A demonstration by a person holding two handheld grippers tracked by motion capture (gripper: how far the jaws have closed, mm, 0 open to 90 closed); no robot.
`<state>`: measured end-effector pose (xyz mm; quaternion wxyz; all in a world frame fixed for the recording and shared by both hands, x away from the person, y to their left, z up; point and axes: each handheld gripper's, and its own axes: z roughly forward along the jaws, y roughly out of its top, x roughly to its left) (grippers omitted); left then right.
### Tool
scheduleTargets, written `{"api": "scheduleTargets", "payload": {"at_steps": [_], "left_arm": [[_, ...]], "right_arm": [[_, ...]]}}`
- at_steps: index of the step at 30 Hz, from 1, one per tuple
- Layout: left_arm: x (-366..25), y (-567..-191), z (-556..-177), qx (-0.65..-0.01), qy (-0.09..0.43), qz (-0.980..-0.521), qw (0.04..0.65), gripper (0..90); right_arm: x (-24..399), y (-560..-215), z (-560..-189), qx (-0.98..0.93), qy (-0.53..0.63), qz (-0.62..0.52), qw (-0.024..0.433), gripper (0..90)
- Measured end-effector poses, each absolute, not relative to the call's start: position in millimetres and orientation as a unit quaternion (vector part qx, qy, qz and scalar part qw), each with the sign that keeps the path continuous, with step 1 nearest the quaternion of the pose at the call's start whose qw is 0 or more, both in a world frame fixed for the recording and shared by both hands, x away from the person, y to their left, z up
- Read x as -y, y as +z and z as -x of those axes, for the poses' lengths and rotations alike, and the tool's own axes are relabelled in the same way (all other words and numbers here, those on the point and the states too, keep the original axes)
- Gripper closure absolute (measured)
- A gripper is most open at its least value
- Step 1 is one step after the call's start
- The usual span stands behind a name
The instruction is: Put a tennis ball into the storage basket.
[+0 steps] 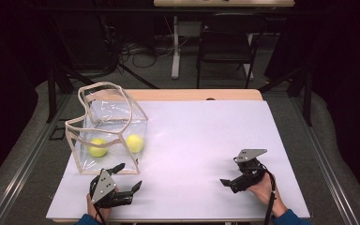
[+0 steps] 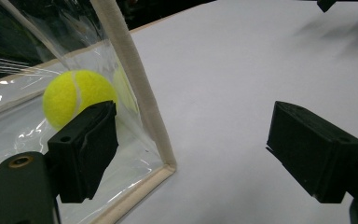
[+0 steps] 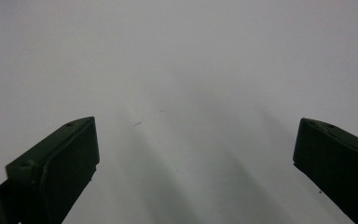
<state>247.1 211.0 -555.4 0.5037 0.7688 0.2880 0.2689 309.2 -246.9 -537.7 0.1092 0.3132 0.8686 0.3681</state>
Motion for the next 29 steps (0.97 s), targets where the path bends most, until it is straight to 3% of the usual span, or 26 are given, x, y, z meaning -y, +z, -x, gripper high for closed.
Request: {"api": "scheduleTargets", "payload": {"at_steps": [29], "left_arm": [[-211,-555,-246,-0.290,0.272,-0.768,0.502,16.0]], "right_arm": [[270,-552,-283,-0.859,0.362,-0.338,0.132,0.0]]}}
